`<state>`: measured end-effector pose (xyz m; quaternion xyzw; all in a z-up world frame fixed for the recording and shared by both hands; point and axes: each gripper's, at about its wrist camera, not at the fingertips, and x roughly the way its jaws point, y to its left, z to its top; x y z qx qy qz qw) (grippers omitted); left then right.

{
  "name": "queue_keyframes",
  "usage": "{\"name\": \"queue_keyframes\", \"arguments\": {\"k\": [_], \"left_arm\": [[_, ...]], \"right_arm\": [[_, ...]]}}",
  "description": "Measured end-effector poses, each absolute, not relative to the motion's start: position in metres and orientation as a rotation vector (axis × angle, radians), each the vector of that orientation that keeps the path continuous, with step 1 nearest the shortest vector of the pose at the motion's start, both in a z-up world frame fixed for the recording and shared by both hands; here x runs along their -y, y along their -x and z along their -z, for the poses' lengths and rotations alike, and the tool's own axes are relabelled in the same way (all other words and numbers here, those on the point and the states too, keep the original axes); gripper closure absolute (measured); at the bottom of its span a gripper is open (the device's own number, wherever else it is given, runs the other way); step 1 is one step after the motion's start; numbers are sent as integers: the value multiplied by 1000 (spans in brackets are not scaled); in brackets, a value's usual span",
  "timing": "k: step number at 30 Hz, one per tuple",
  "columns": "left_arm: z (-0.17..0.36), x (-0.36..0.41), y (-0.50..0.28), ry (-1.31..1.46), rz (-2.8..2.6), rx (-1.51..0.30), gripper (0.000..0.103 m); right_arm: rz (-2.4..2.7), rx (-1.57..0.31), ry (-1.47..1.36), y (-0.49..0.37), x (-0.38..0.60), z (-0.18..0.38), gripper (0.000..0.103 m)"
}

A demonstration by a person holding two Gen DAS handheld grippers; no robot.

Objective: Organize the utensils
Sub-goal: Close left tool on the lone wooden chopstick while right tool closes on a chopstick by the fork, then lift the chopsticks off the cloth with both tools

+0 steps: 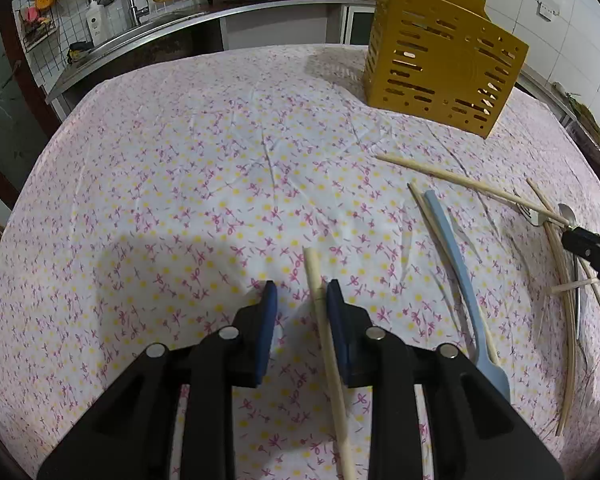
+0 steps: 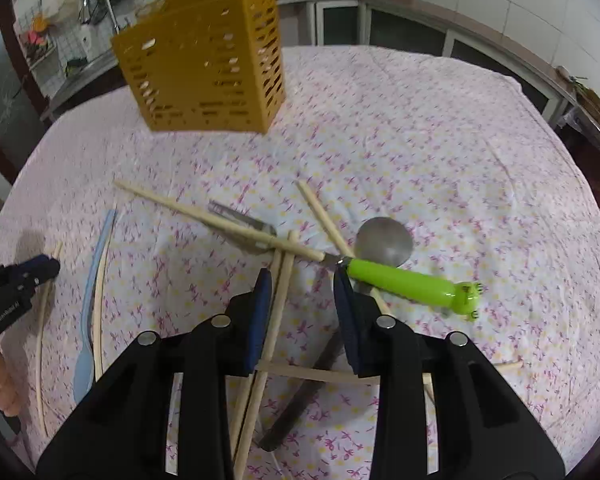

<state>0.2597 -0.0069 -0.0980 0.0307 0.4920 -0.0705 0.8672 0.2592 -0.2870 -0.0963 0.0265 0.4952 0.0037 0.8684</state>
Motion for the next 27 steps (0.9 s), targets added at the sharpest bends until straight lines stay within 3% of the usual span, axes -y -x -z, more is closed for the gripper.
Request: {"name": "queue_keyframes", "arguments": {"k": [8,27], "left_arm": [[97,3,-259,-48,155,-1034,84],[97,14,-271,-133,163,-1115,84]], "right_arm": [[-50,-1063,-108,-263,292,104,94],[-100,-1278,-114,-306,292,107,94]]}}
